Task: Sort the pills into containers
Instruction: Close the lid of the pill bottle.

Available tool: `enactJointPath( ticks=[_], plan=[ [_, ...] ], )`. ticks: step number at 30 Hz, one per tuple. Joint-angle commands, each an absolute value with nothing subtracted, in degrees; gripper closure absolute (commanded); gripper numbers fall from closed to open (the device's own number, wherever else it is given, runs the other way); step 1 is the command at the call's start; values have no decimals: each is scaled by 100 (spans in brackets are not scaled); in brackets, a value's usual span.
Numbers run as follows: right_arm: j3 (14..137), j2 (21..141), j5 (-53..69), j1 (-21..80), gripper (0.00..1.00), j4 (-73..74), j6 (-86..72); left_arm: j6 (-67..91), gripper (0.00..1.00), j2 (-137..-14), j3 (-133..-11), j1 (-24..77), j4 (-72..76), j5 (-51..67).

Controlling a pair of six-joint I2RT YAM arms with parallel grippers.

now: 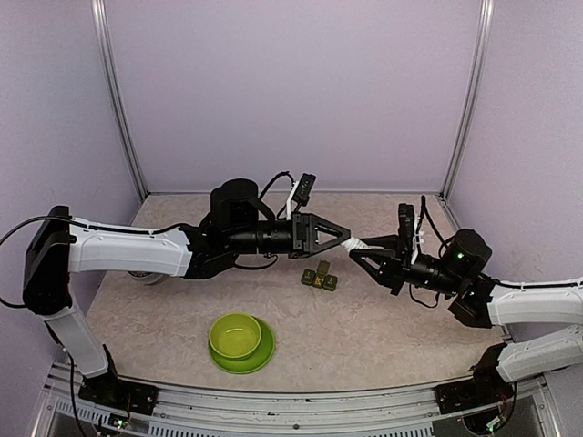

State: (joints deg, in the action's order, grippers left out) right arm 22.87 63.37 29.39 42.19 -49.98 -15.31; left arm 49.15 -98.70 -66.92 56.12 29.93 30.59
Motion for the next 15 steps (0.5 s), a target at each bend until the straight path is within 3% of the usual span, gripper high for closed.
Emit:
enactJointPath(
  ticks=[1, 7, 15],
  plan=[
    [2633, 6295, 2153, 4517, 99, -4538, -949, 4966, 76, -9796, -6815, 5770, 2563, 2796],
    [2656, 6074, 1543, 4745, 99, -4402, -437, 5171, 76, -9856, -6738, 5798, 2728, 2934],
    [2790, 6084, 1814, 4824, 99, -4212, -462, 5038, 76, -9912, -6687, 5790, 3075, 3163]
  ],
)
